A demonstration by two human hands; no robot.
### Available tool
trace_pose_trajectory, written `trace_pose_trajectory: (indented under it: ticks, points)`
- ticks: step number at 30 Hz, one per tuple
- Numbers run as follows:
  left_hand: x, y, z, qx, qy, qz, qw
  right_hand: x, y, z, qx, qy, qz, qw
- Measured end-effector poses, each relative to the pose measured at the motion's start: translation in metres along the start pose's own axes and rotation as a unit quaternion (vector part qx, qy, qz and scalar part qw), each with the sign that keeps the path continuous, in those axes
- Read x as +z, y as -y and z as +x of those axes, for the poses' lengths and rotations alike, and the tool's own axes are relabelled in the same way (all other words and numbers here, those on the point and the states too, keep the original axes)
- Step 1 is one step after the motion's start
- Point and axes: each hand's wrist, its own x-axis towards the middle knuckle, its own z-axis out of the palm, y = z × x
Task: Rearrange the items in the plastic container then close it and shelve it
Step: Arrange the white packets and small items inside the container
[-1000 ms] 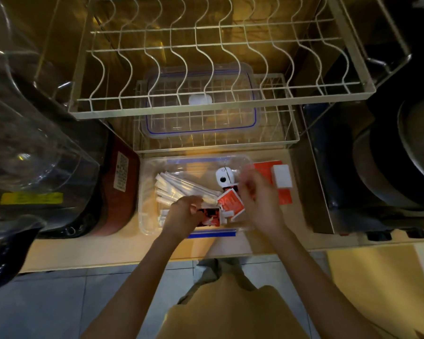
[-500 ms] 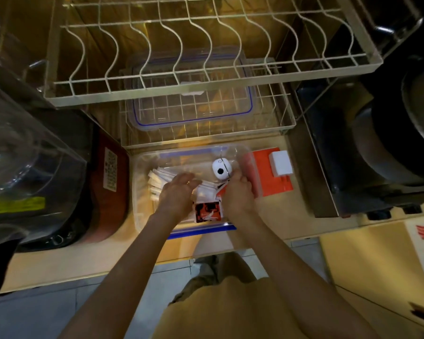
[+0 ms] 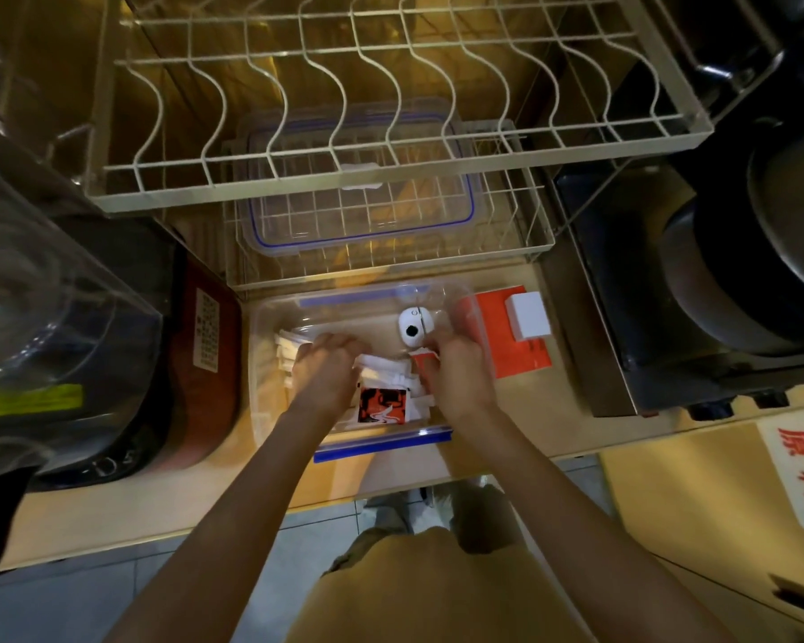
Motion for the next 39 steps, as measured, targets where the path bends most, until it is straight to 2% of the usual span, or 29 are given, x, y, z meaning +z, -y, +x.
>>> trace_pose_trajectory:
  ticks: [4,6,12,18,21,26,29,31,35,39]
  points:
    - [-0.002,0.001,0.003,0.004,-0.016,0.004,1.000,-0.023,0.003,-0.006,-0.017,-0.015,0.042,0.999]
    - [-0.003,0.000,0.006,-0.004,-0.027,-0.010,1.000,-0.033,0.003,-0.006,-0.033,-0.006,0.006,0.999]
    - [-0.003,-0.004,0.013,-0.017,-0.042,-0.019,0.999,-0.035,0.005,0.009,-0.046,0.142,-0.178,0.973]
    - [-0.007,-0.009,-0.002,-0.011,-0.052,-0.058,0.997,-0.027,0.009,0.018,-0.064,0.181,-0.211,0.958]
    - [-0.006,-0.009,-0.012,-0.024,0.001,-0.079,0.997,-0.023,0.010,0.020,-0.079,0.186,-0.234,0.951]
    - [0.000,-0.011,-0.018,-0.040,0.089,-0.021,0.995,-0.019,0.007,0.021,-0.094,0.186,-0.251,0.945]
    - [0.002,-0.014,-0.018,-0.031,0.087,-0.019,0.996,-0.024,0.007,0.021,-0.086,0.177,-0.201,0.959]
    - [0.003,-0.017,-0.019,-0.026,0.085,-0.020,0.996,-0.034,0.006,0.020,-0.094,0.184,-0.115,0.972]
    - [0.005,-0.017,-0.019,-0.030,0.077,-0.048,0.995,-0.057,-0.005,0.011,-0.081,0.068,0.055,0.993]
    - [0.005,-0.017,-0.018,-0.083,0.083,-0.102,0.988,-0.064,-0.026,-0.006,-0.011,-0.042,0.176,0.983]
